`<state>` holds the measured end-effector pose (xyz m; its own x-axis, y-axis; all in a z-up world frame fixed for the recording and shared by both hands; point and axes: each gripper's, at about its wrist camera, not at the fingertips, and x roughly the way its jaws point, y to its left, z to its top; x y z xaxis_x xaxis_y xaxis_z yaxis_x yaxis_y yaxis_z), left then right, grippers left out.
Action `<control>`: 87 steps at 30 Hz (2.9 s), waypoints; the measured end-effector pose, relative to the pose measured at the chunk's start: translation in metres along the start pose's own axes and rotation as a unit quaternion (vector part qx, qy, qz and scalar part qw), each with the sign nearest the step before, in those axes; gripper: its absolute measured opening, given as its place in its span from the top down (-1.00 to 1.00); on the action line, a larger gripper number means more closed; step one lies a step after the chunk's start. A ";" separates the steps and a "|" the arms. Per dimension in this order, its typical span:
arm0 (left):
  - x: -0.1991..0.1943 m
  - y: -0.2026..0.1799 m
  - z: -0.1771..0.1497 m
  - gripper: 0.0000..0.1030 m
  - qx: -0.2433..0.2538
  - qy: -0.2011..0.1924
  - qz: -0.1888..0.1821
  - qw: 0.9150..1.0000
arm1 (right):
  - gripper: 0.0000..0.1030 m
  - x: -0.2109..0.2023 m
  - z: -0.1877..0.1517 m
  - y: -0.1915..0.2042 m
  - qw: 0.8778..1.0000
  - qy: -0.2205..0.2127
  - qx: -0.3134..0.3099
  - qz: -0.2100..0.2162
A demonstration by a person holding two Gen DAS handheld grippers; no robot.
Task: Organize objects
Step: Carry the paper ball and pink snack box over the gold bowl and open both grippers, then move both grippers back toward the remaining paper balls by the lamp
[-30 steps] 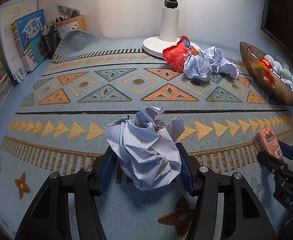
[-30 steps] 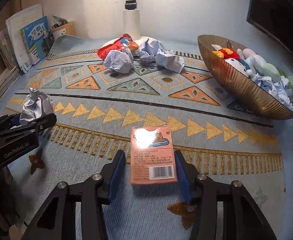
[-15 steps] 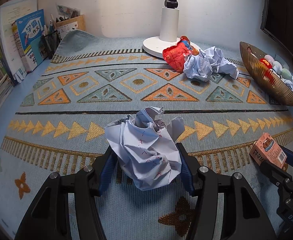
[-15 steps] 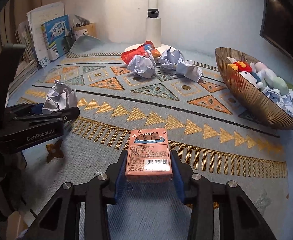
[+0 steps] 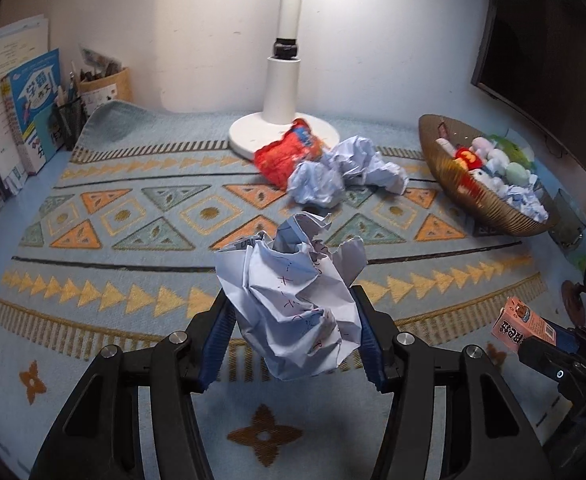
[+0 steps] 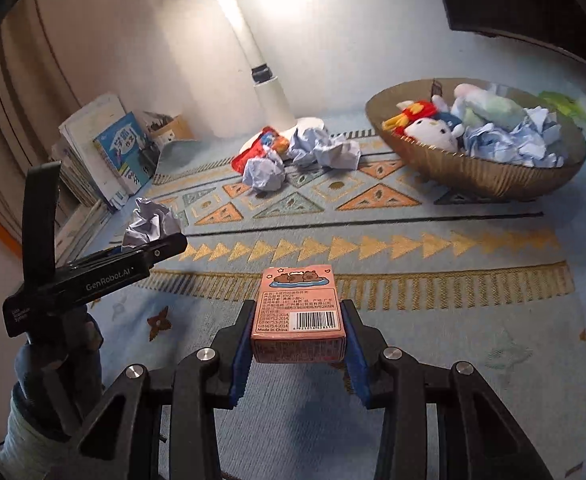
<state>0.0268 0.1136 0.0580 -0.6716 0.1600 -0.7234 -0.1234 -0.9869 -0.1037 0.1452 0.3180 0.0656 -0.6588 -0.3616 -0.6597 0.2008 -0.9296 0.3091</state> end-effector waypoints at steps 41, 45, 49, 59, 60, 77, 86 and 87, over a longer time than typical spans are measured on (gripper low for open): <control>0.012 0.049 0.008 -0.97 -0.050 -0.030 0.028 0.998 | -0.92 0.012 0.047 0.016 0.995 -0.053 -0.011 -0.085; 0.019 0.082 -0.007 -0.97 -0.071 -0.025 0.053 0.996 | -0.92 0.049 0.040 0.007 0.996 0.004 0.027 -0.083; 0.030 0.087 -0.015 -0.97 -0.076 -0.004 0.049 0.996 | -0.92 0.074 0.028 -0.007 0.991 0.046 0.062 -0.108; 0.041 0.071 -0.017 -0.97 -0.035 0.031 0.072 0.996 | -1.00 0.098 0.025 0.011 0.976 0.089 0.002 -0.201; 0.041 0.070 -0.018 -0.97 -0.035 0.032 0.070 0.996 | -1.00 0.100 0.025 0.012 0.975 0.092 -0.003 -0.204; 0.108 0.009 0.075 -0.97 -0.018 0.038 -0.073 0.996 | -0.73 0.105 0.063 -0.012 0.989 0.052 0.061 -0.128; 0.138 0.003 0.080 -0.18 -0.015 0.029 -0.085 0.996 | -0.58 0.133 0.111 -0.035 0.983 0.012 0.140 -0.122; 0.137 0.003 0.080 0.09 -0.018 0.021 -0.080 0.996 | -0.55 0.139 0.116 -0.031 0.985 0.013 0.125 -0.117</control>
<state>-0.1239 0.1337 0.0133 -0.6142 0.3157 -0.7233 -0.2008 -0.9488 -0.2437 -0.0368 0.3045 0.0440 -0.6466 -0.1436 -0.7492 -0.1424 -0.9421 0.3035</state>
